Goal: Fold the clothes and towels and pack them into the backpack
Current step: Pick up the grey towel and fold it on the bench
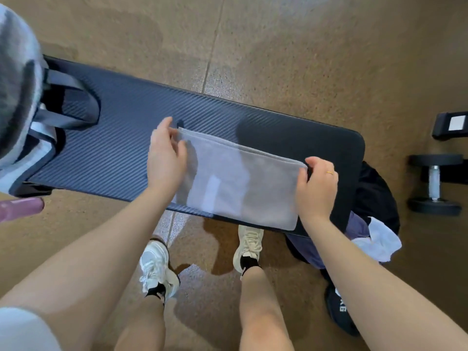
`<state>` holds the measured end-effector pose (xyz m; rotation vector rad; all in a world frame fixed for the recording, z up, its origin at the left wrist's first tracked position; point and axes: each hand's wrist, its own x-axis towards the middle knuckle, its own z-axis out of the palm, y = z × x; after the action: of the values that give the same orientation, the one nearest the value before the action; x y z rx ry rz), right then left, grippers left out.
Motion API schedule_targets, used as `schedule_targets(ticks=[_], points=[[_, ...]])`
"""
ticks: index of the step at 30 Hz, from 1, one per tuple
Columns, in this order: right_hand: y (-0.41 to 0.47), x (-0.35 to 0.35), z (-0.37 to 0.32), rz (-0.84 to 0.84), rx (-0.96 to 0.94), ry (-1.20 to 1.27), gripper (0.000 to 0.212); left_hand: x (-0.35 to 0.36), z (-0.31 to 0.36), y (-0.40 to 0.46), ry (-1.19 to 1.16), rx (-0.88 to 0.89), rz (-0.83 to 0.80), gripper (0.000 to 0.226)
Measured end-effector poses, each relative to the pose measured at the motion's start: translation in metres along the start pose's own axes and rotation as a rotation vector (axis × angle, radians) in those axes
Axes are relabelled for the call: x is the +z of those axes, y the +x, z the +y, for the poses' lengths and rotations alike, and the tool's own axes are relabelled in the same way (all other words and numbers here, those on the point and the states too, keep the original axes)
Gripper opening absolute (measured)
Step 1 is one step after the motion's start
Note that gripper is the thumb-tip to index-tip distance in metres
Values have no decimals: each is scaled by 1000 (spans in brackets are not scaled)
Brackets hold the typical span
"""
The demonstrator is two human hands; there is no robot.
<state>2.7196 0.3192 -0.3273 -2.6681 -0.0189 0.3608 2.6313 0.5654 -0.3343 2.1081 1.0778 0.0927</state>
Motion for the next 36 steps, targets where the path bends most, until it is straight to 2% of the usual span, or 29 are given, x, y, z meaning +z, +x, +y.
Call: schedule_targets(ticks=[2, 4, 6, 8, 10, 14, 18, 20, 23, 25, 27, 29, 34, 35, 36], points=[[-20, 22, -6, -48, -381, -129, 32, 15, -5, -18, 122, 324, -84, 38], [-39, 52, -13, -206, -633, -186, 46, 34, -20, -34, 287, 603, -212, 38], [-47, 77, -16, -297, -733, -290, 59, 49, -39, -42, 503, 715, -277, 46], [-43, 88, -11, -290, -755, -406, 61, 52, -51, -42, 651, 684, -269, 59], [-35, 87, 2, -262, -713, -465, 62, 50, -54, -39, 691, 657, -252, 68], [-17, 56, 29, -283, -451, -545, 68, 49, -49, -40, 740, 624, -313, 89], [3, 17, 39, -348, -364, -573, 64, 43, -35, -43, 783, 554, -382, 99], [12, 4, 32, -370, -368, -491, 61, 42, -22, -49, 767, 576, -407, 96], [22, -1, 19, -337, -322, -386, 56, 54, -4, -64, 727, 758, -468, 86], [23, 3, 17, -366, -265, -302, 45, 64, 3, -70, 706, 823, -497, 88], [19, 3, 15, -404, -62, -31, 27, 73, 7, -72, 709, 802, -511, 96], [11, 2, 17, -408, 86, 158, 19, 79, 11, -72, 734, 742, -519, 102], [-13, -8, 15, -436, 173, 155, 26, 82, 24, -73, 771, 591, -653, 96], [-15, -12, 9, -435, 152, 181, 27, 81, 27, -72, 745, 569, -672, 90], [-18, -16, -1, -439, 97, 194, 30, 79, 31, -72, 609, 497, -691, 79]])
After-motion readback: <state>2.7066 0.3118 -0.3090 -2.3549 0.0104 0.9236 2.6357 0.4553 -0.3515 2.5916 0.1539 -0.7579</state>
